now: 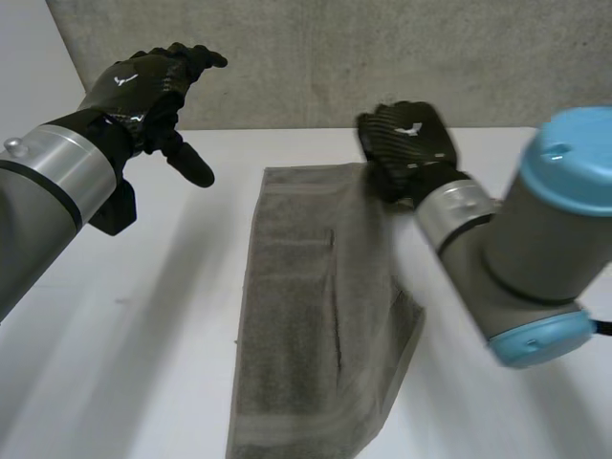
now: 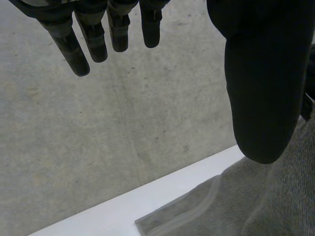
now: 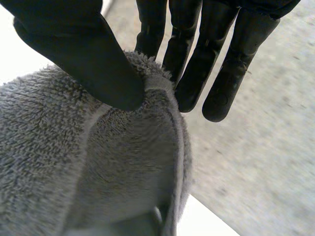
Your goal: Fold the laundry
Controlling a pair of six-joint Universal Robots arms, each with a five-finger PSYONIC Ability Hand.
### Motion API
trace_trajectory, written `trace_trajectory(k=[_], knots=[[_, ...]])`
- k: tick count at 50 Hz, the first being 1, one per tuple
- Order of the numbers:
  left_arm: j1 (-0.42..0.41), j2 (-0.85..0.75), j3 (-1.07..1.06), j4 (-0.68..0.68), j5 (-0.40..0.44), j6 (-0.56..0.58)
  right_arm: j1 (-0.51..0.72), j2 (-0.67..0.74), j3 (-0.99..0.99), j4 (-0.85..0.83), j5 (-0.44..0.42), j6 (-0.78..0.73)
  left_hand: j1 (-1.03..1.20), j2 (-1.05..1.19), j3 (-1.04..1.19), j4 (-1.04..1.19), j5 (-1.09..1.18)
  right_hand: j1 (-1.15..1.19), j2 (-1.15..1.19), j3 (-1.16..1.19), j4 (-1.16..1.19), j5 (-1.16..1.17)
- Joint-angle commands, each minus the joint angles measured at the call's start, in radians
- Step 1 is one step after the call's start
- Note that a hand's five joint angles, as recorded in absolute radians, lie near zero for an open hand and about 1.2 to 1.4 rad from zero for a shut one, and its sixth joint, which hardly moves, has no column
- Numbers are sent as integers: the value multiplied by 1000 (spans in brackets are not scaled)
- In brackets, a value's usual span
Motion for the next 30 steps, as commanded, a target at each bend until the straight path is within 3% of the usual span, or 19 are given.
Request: trace_trajectory(k=[1, 8, 17, 19, 30], knots=[[1, -7, 10, -2, -92, -1, 172, 90, -167, 19, 137, -16, 34, 33, 33, 34, 37, 435, 223, 219, 205, 236], [-6, 2, -35, -30, -106, -37, 198, 216, -341, 45, 185, -80, 57, 56, 57, 57, 61, 435, 223, 219, 205, 236], [-85, -9, -228, -84, -98, -297, 193, 259, -330, 44, 205, -149, 137, 136, 136, 136, 140, 435, 223, 219, 205, 236], [-93, -90, -254, -62, -97, -385, 187, 253, -299, 42, 202, -149, 125, 124, 124, 125, 128, 435, 223, 219, 205, 236], [-183, -365, -188, 19, -61, -514, 183, 247, -253, 42, 197, -151, 122, 121, 121, 122, 125, 435, 223, 219, 205, 236]])
